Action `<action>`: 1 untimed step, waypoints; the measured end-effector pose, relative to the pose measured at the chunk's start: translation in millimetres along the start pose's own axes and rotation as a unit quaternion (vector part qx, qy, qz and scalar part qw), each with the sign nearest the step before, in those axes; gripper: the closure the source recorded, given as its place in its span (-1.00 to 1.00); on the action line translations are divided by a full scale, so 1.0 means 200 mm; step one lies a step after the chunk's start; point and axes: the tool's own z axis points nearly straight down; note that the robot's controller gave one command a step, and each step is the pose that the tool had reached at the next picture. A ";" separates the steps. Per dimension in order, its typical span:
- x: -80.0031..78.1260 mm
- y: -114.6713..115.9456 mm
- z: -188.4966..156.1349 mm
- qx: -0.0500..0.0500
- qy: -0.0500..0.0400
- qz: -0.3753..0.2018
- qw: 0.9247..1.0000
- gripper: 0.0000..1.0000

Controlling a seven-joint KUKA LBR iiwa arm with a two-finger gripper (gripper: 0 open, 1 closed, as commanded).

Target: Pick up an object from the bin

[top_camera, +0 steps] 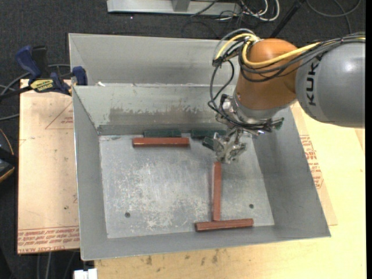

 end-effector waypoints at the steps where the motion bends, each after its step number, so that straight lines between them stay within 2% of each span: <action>1: -0.02 -0.04 -0.08 0.008 -0.002 -0.019 1.000 1.00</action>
Offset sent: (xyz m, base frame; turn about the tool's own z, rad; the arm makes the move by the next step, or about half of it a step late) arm -0.0016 -0.0149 0.0974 -0.0719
